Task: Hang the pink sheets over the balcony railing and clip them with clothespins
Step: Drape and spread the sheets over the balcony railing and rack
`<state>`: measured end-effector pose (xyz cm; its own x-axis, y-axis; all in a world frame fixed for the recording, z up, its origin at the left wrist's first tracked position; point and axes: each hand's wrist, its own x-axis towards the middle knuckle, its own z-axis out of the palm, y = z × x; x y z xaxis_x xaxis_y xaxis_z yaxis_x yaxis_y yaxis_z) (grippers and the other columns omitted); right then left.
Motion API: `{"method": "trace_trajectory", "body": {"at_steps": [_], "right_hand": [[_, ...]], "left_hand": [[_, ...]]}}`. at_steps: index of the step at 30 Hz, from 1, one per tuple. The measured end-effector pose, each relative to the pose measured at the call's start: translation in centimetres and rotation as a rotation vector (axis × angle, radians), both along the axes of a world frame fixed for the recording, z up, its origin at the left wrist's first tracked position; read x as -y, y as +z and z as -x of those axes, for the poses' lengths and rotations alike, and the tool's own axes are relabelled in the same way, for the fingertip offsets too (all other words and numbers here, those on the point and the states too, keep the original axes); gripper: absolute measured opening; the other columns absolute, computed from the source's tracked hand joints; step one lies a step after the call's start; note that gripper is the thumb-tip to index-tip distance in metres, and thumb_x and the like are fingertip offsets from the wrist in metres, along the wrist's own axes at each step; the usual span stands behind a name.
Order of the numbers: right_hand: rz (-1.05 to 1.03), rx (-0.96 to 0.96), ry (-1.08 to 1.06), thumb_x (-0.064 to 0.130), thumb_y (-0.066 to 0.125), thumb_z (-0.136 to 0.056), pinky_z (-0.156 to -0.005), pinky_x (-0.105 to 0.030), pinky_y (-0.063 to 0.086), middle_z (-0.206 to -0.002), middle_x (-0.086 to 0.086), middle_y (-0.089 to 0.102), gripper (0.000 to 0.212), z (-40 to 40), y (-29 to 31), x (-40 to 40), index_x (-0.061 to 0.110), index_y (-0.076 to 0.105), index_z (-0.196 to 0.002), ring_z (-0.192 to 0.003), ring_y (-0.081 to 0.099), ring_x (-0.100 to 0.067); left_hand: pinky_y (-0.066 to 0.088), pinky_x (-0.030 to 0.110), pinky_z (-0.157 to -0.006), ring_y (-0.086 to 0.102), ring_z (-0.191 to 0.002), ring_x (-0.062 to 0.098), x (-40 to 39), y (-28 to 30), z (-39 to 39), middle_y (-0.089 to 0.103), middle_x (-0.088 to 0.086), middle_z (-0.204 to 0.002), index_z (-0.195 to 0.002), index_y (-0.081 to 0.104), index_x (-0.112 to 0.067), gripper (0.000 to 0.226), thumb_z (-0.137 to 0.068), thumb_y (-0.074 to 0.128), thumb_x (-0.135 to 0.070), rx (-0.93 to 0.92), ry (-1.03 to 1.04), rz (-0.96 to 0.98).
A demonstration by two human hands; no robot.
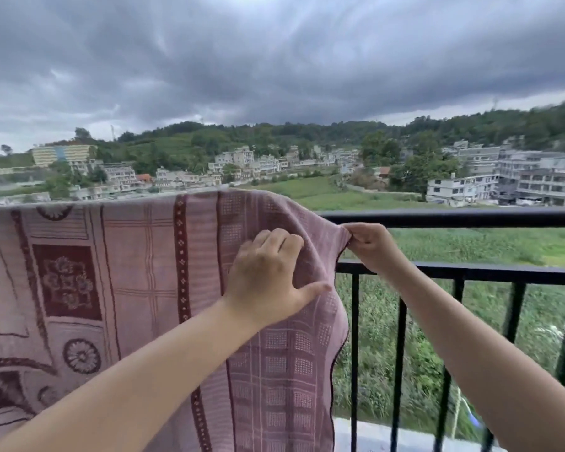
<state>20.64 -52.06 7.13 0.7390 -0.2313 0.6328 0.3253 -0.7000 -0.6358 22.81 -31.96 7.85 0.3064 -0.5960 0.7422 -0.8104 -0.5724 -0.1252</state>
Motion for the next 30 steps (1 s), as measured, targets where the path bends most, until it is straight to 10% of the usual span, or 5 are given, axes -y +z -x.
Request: {"method": "trace_trajectory", "body": {"at_steps": [3, 8, 18, 23, 30], "right_hand": [[-0.049, -0.023, -0.038, 0.003, 0.063, -0.078, -0.077, -0.053, 0.053, -0.074, 0.004, 0.069, 0.023, 0.2, 1.8, 1.2, 0.025, 0.068, -0.077, -0.082, 0.061, -0.048], [0.052, 0.082, 0.076, -0.001, 0.062, -0.077, -0.063, -0.005, 0.051, -0.082, 0.003, 0.065, 0.02, -0.3, 3.6, 4.6, 0.014, 0.068, -0.088, -0.054, 0.061, 0.005], [-0.445, 0.022, 0.609, 0.005, 0.039, -0.093, -0.053, -0.029, 0.034, -0.061, 0.001, 0.044, 0.031, -5.0, 1.6, -0.8, 0.026, 0.04, -0.07, -0.052, 0.043, -0.009], [-0.058, 0.097, 0.717, 0.024, 0.064, -0.081, -0.049, -0.019, 0.033, -0.063, 0.002, 0.052, 0.02, -5.1, 1.7, -1.4, 0.029, 0.044, -0.083, -0.048, 0.042, -0.004], [0.303, 0.178, 0.332, -0.002, 0.062, -0.072, -0.069, -0.034, 0.044, -0.099, -0.021, 0.066, 0.03, -9.0, -1.2, -0.6, 0.0, 0.06, -0.102, -0.09, 0.062, -0.034]], "left_hand": [[0.052, 0.034, -0.062, 0.062, -0.073, 0.024, 2.2, -1.0, 0.8, 0.064, 0.008, -0.082, -0.085, 0.059, -0.006, 0.074, -0.052, 0.056, -0.072, 0.027, 0.157, -0.073], [0.051, 0.036, -0.06, 0.065, -0.067, 0.03, 5.2, -1.8, 0.8, 0.068, 0.017, -0.074, -0.082, 0.064, 0.002, 0.011, -0.078, 0.062, -0.008, 0.023, 0.193, 0.003], [0.034, 0.03, -0.063, 0.046, -0.065, 0.018, 2.1, -0.3, 2.7, 0.051, 0.01, -0.07, -0.066, 0.052, -0.029, 0.033, -0.093, 0.039, -0.015, -0.62, 0.155, 1.078], [0.028, 0.018, -0.045, 0.046, -0.05, 0.011, -1.0, 2.0, 6.3, 0.048, -0.008, -0.059, -0.077, 0.051, -0.018, 0.037, -0.067, 0.068, -0.049, -0.102, 0.631, 0.336], [0.037, 0.028, -0.033, 0.055, -0.038, 0.035, 0.0, 4.2, 7.4, 0.057, 0.015, -0.048, -0.07, 0.055, -0.002, 0.012, -0.069, 0.066, -0.006, 0.19, 0.78, 0.028]]}}
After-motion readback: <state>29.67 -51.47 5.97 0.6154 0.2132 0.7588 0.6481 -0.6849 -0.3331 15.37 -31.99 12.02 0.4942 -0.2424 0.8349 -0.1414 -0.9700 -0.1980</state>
